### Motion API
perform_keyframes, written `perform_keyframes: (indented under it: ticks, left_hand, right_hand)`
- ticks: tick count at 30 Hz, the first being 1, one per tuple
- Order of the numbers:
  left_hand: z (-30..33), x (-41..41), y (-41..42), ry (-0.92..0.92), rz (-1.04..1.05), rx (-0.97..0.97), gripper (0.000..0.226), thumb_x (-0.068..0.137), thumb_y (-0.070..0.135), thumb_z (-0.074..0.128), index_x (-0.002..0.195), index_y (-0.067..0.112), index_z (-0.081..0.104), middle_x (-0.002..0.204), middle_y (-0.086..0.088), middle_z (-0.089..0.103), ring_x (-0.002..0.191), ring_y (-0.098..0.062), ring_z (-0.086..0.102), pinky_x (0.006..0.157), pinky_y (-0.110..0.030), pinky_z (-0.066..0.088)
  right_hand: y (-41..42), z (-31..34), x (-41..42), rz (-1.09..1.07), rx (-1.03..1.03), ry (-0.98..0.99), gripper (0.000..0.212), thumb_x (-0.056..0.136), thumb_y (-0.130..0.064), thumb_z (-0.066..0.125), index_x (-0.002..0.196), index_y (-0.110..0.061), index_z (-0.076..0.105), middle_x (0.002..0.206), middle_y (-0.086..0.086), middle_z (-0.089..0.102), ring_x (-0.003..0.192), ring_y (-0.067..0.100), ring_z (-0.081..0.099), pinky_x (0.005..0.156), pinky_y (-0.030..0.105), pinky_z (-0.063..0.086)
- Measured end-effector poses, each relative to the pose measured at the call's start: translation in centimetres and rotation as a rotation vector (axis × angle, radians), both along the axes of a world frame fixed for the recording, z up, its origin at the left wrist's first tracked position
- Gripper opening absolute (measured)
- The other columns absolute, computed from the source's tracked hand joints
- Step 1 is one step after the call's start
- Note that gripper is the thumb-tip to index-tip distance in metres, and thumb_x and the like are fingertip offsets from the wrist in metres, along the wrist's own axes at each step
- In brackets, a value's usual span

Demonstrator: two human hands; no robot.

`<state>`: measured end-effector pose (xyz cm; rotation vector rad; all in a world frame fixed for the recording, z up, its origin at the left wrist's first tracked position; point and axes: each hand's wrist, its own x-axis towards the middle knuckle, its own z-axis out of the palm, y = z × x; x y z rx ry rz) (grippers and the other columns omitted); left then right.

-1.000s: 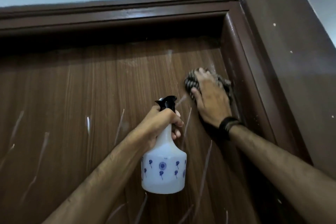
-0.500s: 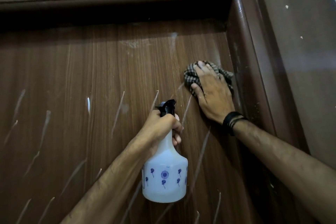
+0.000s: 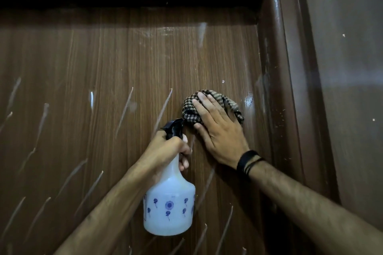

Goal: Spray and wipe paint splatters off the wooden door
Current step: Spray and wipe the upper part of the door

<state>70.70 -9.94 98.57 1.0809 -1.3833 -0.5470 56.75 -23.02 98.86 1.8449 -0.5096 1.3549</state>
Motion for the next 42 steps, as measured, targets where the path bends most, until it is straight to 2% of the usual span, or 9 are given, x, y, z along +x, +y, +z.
perform_keyframes:
  ticks: [6, 9, 18, 21, 24, 27, 30, 37, 42]
  left_hand:
    - [-0.3, -0.4, 0.5, -0.009, -0.015, 0.015, 0.019, 0.084, -0.010, 0.056, 0.086, 0.009, 0.054, 0.070, -0.014, 0.055, 0.049, -0.020, 0.055, 0.045, -0.027, 0.043]
    - [-0.1, -0.4, 0.8, 0.007, -0.020, -0.006, 0.019, 0.084, -0.010, 0.055, 0.088, 0.009, 0.054, 0.073, -0.016, 0.053, 0.048, -0.020, 0.054, 0.045, -0.027, 0.043]
    - [-1.7, -0.4, 0.4, 0.003, -0.030, 0.007, 0.019, 0.082, -0.009, 0.057, 0.083, 0.009, 0.055, 0.076, -0.022, 0.052, 0.050, -0.027, 0.051, 0.046, -0.027, 0.041]
    - [-2.4, -0.6, 0.2, 0.002, -0.056, 0.048, 0.019, 0.081, -0.008, 0.057, 0.083, 0.011, 0.055, 0.075, -0.022, 0.053, 0.052, -0.026, 0.050, 0.047, -0.027, 0.041]
    - [-1.8, -0.8, 0.3, 0.018, -0.108, 0.049, 0.020, 0.082, -0.010, 0.056, 0.085, 0.010, 0.054, 0.076, -0.019, 0.052, 0.049, -0.022, 0.053, 0.046, -0.027, 0.042]
    - [-1.2, -1.4, 0.3, 0.028, -0.138, 0.021, 0.020, 0.083, -0.010, 0.056, 0.087, 0.009, 0.054, 0.076, -0.015, 0.053, 0.049, -0.018, 0.056, 0.045, -0.027, 0.043]
    - [-1.4, -1.9, 0.4, 0.026, -0.177, 0.023, 0.020, 0.083, -0.010, 0.056, 0.087, 0.010, 0.054, 0.076, -0.015, 0.053, 0.048, -0.018, 0.055, 0.044, -0.026, 0.043]
    - [-4.4, -1.9, 0.9, 0.102, -0.207, 0.084, 0.023, 0.078, -0.013, 0.053, 0.084, 0.009, 0.055, 0.072, -0.017, 0.052, 0.047, -0.020, 0.052, 0.045, -0.025, 0.041]
    - [-5.5, -2.1, 0.8, 0.085, -0.131, 0.113, 0.021, 0.082, -0.009, 0.052, 0.073, 0.010, 0.051, 0.056, -0.004, 0.053, 0.046, -0.018, 0.053, 0.043, -0.027, 0.041]
  right_hand:
    - [0.1, 9.0, -0.1, -0.110, -0.010, -0.095, 0.056, 0.100, -0.051, 0.039, 0.150, -0.025, 0.041, 0.157, 0.001, 0.037, 0.145, 0.022, 0.033, 0.120, 0.057, -0.001]
    - [0.3, 11.8, 0.6, -0.090, -0.015, -0.054, 0.059, 0.101, -0.051, 0.037, 0.152, -0.022, 0.037, 0.159, 0.003, 0.034, 0.147, 0.023, 0.029, 0.121, 0.054, 0.009]
    - [0.2, -0.5, 0.2, -0.042, -0.005, 0.059, 0.057, 0.105, -0.044, 0.035, 0.157, -0.023, 0.025, 0.165, -0.001, 0.017, 0.153, 0.015, 0.011, 0.122, 0.047, 0.015]
    - [-0.8, 0.8, -2.0, -0.047, 0.061, -0.077, 0.059, 0.104, -0.047, 0.035, 0.157, -0.023, 0.025, 0.165, 0.000, 0.019, 0.152, 0.018, 0.014, 0.121, 0.051, 0.016]
    - [-1.4, 5.6, -3.9, -0.007, 0.167, -0.331, 0.059, 0.104, -0.043, 0.039, 0.156, -0.019, 0.026, 0.164, 0.005, 0.022, 0.152, 0.023, 0.015, 0.121, 0.039, 0.006]
    - [-1.5, 7.9, -4.3, -0.019, 0.164, -0.362, 0.058, 0.105, -0.043, 0.037, 0.156, -0.019, 0.025, 0.164, 0.004, 0.020, 0.152, 0.023, 0.013, 0.119, 0.029, -0.002]
    - [-1.3, 6.0, -4.0, -0.020, 0.176, -0.343, 0.058, 0.105, -0.042, 0.036, 0.157, -0.020, 0.023, 0.165, 0.003, 0.018, 0.153, 0.020, 0.010, 0.118, 0.020, -0.011]
    - [-0.7, -3.3, -4.7, -0.062, 0.239, -0.222, 0.059, 0.104, -0.042, 0.036, 0.157, -0.022, 0.020, 0.166, -0.001, 0.014, 0.153, 0.015, 0.005, 0.124, 0.043, 0.008]
    - [-0.6, 1.3, -4.7, -0.066, 0.232, -0.198, 0.061, 0.104, -0.046, 0.034, 0.157, -0.020, 0.020, 0.166, 0.002, 0.015, 0.153, 0.020, 0.009, 0.123, 0.042, 0.008]
